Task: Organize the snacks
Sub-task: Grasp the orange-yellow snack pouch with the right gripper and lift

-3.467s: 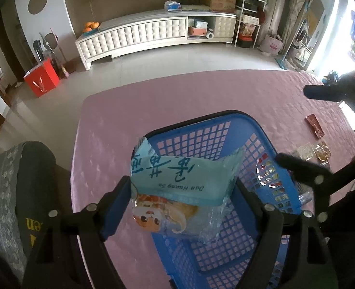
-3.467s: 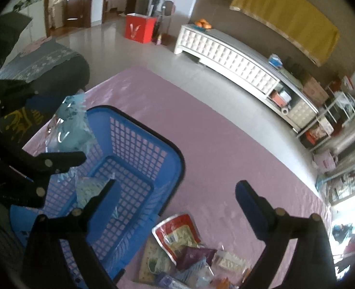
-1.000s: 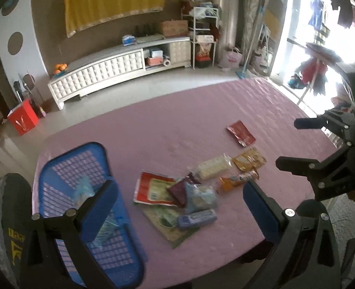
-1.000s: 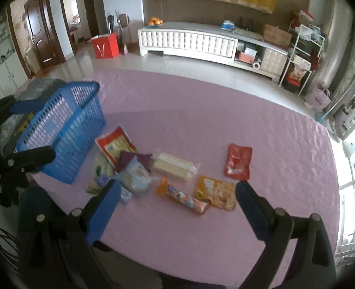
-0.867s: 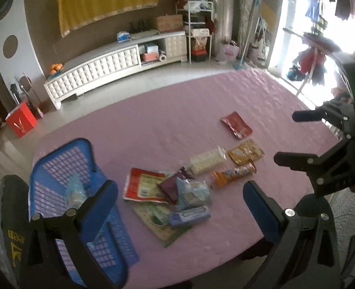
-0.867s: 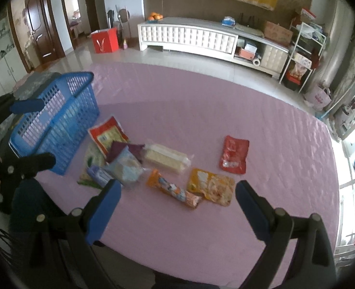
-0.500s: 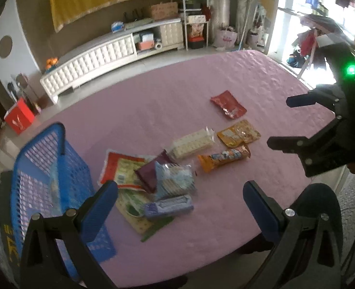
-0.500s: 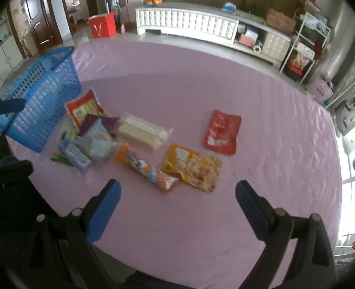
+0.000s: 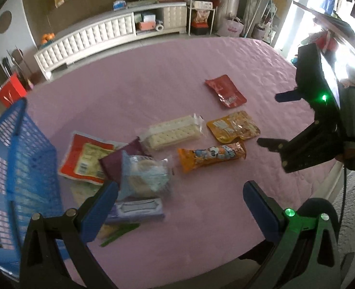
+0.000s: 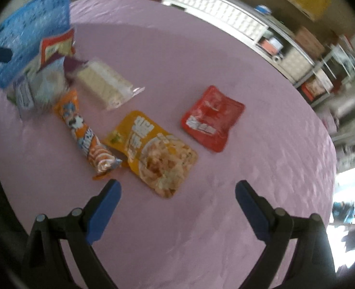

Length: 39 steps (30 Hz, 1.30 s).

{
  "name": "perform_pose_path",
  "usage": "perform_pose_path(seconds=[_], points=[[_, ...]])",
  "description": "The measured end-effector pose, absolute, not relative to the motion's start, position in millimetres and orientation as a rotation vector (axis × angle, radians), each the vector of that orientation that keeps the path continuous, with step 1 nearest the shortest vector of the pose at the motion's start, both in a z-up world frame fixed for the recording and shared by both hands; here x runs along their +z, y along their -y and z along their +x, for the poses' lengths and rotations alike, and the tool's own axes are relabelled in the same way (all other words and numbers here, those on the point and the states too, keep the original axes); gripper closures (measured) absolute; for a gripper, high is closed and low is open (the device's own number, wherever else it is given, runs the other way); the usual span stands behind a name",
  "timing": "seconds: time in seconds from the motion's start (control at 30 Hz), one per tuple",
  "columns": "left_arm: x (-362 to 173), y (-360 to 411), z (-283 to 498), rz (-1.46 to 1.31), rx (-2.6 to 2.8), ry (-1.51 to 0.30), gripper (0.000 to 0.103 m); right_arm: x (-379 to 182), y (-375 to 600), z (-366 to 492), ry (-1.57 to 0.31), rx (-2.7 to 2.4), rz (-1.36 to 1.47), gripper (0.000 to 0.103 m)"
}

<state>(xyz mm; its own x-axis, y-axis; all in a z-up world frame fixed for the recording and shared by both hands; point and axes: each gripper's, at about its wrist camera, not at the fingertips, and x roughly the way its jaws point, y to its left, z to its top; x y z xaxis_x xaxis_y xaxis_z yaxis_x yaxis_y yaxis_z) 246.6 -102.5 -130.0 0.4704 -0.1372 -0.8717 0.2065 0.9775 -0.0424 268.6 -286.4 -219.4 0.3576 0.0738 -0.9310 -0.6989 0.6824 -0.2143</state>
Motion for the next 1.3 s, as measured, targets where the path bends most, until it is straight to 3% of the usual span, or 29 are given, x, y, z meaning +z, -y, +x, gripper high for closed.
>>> perform_pose_path(seconds=[0.53, 0.67, 0.87, 1.0, 1.13, 1.3], points=[[-169, 114, 276, 0.034, -0.216, -1.150, 0.000, -237, 275, 306, -1.153, 0.968, -0.730, 0.008], [-171, 112, 280, 0.024, -0.207, -1.150, 0.000, -235, 272, 304, -1.149, 0.999, -0.719, 0.014], [-172, 117, 277, 0.024, -0.226, -1.148, 0.000, -230, 266, 291, -1.169, 1.012, -0.727, 0.038], [-171, 119, 277, 0.018, -0.234, -1.144, 0.000, -228, 262, 288, -1.208, 1.012, -0.728, 0.042], [-167, 120, 272, 0.012, -0.234, -1.130, 0.000, -226, 251, 302, -1.243, 0.978, -0.725, 0.067], [-157, 113, 264, 0.009, -0.264, -1.123, 0.000, -223, 256, 288, -1.215, 0.931, -0.669, 0.080]])
